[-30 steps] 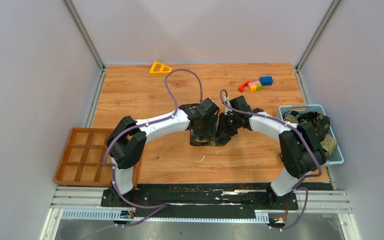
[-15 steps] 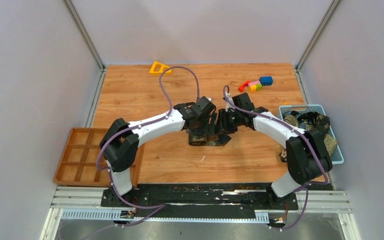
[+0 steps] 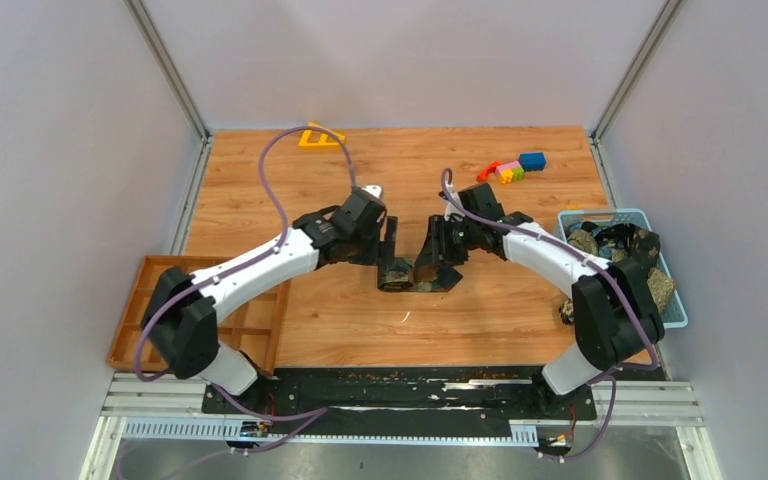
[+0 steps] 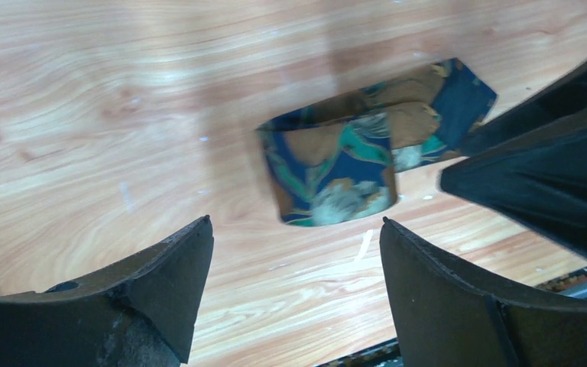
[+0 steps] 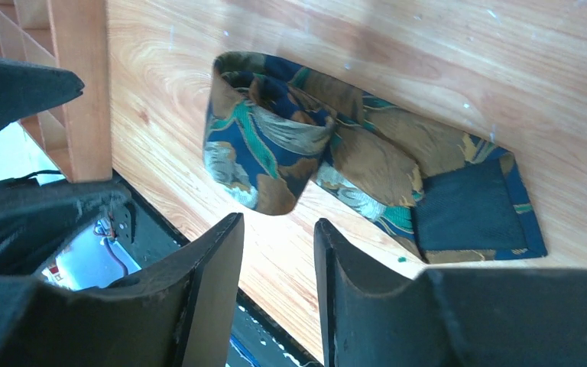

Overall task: Roll the ties
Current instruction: Roll the tie at the center of the board.

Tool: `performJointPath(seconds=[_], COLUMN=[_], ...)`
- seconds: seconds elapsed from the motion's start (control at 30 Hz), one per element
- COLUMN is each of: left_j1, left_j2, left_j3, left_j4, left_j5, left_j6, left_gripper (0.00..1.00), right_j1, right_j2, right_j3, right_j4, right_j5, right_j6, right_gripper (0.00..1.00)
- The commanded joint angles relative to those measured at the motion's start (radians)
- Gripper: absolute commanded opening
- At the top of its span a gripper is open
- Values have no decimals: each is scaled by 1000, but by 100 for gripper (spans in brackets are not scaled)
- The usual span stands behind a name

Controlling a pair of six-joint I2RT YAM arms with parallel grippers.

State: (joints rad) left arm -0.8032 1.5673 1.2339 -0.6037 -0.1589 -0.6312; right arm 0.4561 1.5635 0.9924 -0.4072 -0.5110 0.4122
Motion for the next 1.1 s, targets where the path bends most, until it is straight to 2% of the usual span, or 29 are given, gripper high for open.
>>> performJointPath(seconds=[0.0,0.17,0.4,1.07], left_j1=[70,130,158,170], left_j2=[-130,-180,-141,70], left_j3=[-146,-279,-361,-375], left_j4=[103,254,432,599], left_j5=[38,151,281,442], left_j6=[58,78,64,10], left_gripper=[88,88,88,84], right_j1=[24,47,71,69], right_j2=[10,62,137,211], right_j3=[65,97,113,73], right_j4=[33,47,63,70], right_j5=[-8,7,24,80], right_j6=[28,43,52,12], right_gripper=[40,40,34,25])
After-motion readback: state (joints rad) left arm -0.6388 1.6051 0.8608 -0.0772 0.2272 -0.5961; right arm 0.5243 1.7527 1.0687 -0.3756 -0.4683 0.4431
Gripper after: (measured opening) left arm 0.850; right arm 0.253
